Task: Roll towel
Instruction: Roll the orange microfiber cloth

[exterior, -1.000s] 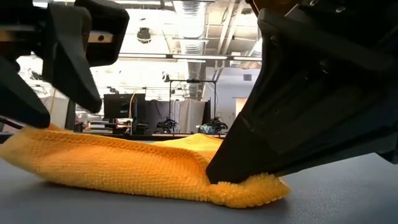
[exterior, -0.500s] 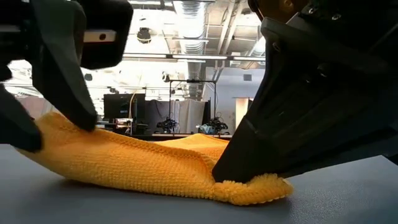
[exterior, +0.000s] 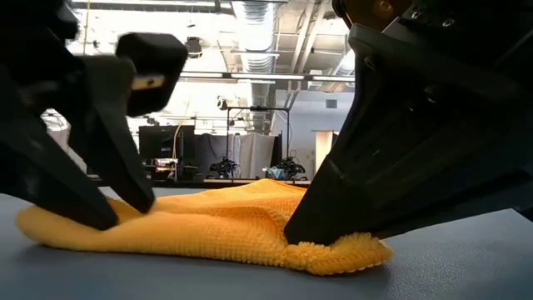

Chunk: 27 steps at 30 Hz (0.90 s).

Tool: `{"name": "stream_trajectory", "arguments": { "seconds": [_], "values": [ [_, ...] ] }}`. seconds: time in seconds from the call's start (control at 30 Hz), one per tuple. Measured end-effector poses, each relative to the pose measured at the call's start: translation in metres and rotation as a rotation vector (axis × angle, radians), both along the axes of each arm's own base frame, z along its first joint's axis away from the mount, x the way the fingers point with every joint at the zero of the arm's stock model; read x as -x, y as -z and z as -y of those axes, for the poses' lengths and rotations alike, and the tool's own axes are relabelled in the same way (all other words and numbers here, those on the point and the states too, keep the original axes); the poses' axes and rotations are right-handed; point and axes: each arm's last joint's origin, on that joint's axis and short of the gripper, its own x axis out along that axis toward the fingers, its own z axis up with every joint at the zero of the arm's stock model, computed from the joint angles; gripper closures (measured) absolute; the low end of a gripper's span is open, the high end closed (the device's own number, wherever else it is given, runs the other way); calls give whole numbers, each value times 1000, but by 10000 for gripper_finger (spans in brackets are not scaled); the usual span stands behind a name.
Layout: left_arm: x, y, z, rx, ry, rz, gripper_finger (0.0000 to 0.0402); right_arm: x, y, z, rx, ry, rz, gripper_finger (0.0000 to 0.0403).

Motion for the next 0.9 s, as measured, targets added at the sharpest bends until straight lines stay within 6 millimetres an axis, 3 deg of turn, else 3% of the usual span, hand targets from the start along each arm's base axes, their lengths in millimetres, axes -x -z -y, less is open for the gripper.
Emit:
{"name": "stream_trajectory", "arguments": {
  "seconds": [0.4, 0.7, 0.8, 0.9],
  "values": [
    [-8, 2, -11, 60, 8, -59, 336, 0, -3, 0, -58, 45, 18, 325],
    [-9, 4, -15, 83, 20, -103, 336, 9, -42, 7, 40, -59, -14, 276],
    [-10, 4, -17, 98, 25, -113, 336, 10, -48, 5, 131, -164, -24, 265],
    [-12, 4, -19, 118, 35, -127, 336, 7, -52, -5, 326, -431, -26, 254]
  ]
}}
